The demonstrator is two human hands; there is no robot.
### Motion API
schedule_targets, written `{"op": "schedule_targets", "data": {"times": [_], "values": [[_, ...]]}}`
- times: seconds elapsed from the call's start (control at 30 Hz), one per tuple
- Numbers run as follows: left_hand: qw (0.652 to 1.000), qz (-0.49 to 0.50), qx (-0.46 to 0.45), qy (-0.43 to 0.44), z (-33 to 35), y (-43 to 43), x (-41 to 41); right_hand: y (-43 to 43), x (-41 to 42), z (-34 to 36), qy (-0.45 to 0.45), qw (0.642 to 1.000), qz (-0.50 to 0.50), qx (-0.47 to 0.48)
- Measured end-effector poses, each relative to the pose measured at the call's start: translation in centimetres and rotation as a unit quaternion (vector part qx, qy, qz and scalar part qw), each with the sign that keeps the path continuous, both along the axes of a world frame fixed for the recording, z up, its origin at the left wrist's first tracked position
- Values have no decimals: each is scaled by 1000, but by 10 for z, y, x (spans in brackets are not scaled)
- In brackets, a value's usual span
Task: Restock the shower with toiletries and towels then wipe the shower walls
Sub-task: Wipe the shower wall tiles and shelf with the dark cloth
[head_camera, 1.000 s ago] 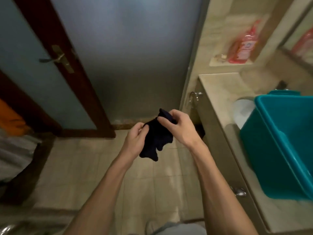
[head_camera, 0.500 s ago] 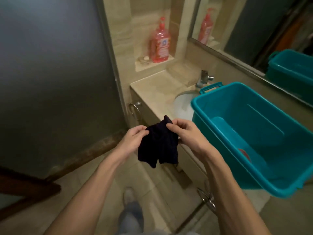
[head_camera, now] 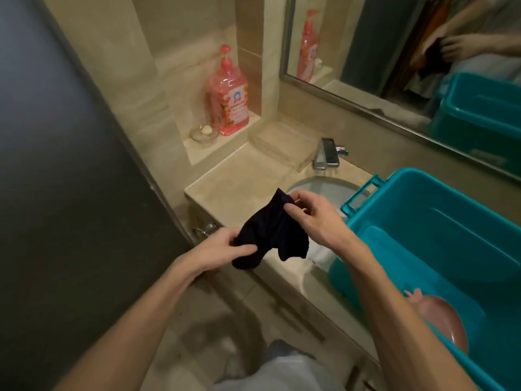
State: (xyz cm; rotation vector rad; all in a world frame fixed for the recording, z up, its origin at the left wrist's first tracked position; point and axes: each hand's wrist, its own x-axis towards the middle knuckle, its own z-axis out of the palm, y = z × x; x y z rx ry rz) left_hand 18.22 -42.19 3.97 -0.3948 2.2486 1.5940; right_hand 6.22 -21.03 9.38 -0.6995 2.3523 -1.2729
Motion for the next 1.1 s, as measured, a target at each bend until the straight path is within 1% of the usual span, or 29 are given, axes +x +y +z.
{"op": "schedule_targets", "data": {"times": [0.13, 0.23, 0.27, 0.37, 0.47, 0.5, 0.57, 0.6, 0.63, 0.67, 0.7, 0.73, 0.77, 0.8, 0.83, 0.87, 0.9, 0.93, 0.97, 1.0, 1.03, 1.1], "values": [[996, -48, -44, -60, 0, -32, -49, -15, -32, -32, -7, 994, -110, -10], [986, -34, -99, -132, 4, -49, -79, -27, -42, -61, -30, 986, -161, -26], [983, -26, -88, -159, 6, -49, -87, -30, -41, -68, -39, 983, -174, -35], [975, 49, 30, -215, 15, -42, -111, -40, -45, -80, -64, 976, -197, -64], [956, 118, 141, -230, 20, -25, -133, -53, -46, -87, -75, 976, -189, -73], [942, 150, 191, -231, 21, -19, -139, -57, -47, -89, -80, 976, -186, -78], [896, 219, 307, -236, 22, -11, -151, -62, -49, -94, -117, 968, -197, -102], [867, 240, 366, -240, 23, -10, -157, -63, -52, -96, -159, 953, -222, -133], [837, 249, 421, -245, 23, -11, -162, -64, -56, -99, -225, 922, -257, -182], [815, 252, 459, -249, 24, -12, -167, -64, -60, -101, -310, 875, -290, -234], [805, 247, 478, -250, 25, -15, -171, -63, -62, -103, -383, 824, -313, -276], [806, 234, 482, -252, 27, -17, -177, -62, -64, -107, -424, 788, -327, -303], [819, 207, 471, -253, 28, -20, -182, -64, -64, -112, -435, 777, -330, -313], [845, 166, 441, -252, 29, -23, -188, -68, -64, -116, -432, 776, -329, -320], [882, 120, 385, -245, 28, -27, -194, -73, -64, -120, -418, 779, -334, -327], [926, 75, 298, -221, 25, -32, -199, -78, -63, -122, -407, 776, -350, -330], [965, 43, 194, -170, 19, -40, -204, -84, -63, -124, -398, 771, -365, -338], [990, 28, 88, -110, 13, -49, -209, -91, -63, -126, -392, 760, -381, -351], [998, 19, 5, -65, 5, -60, -214, -97, -61, -126, -389, 747, -391, -371], [998, 6, -36, -48, -5, -72, -218, -103, -60, -125, -389, 730, -396, -398], [997, -22, -42, -65, -15, -83, -221, -110, -58, -124, -389, 716, -395, -425], [985, -110, -5, -135, -31, -94, -220, -122, -53, -122, -387, 685, -397, -473]]}}
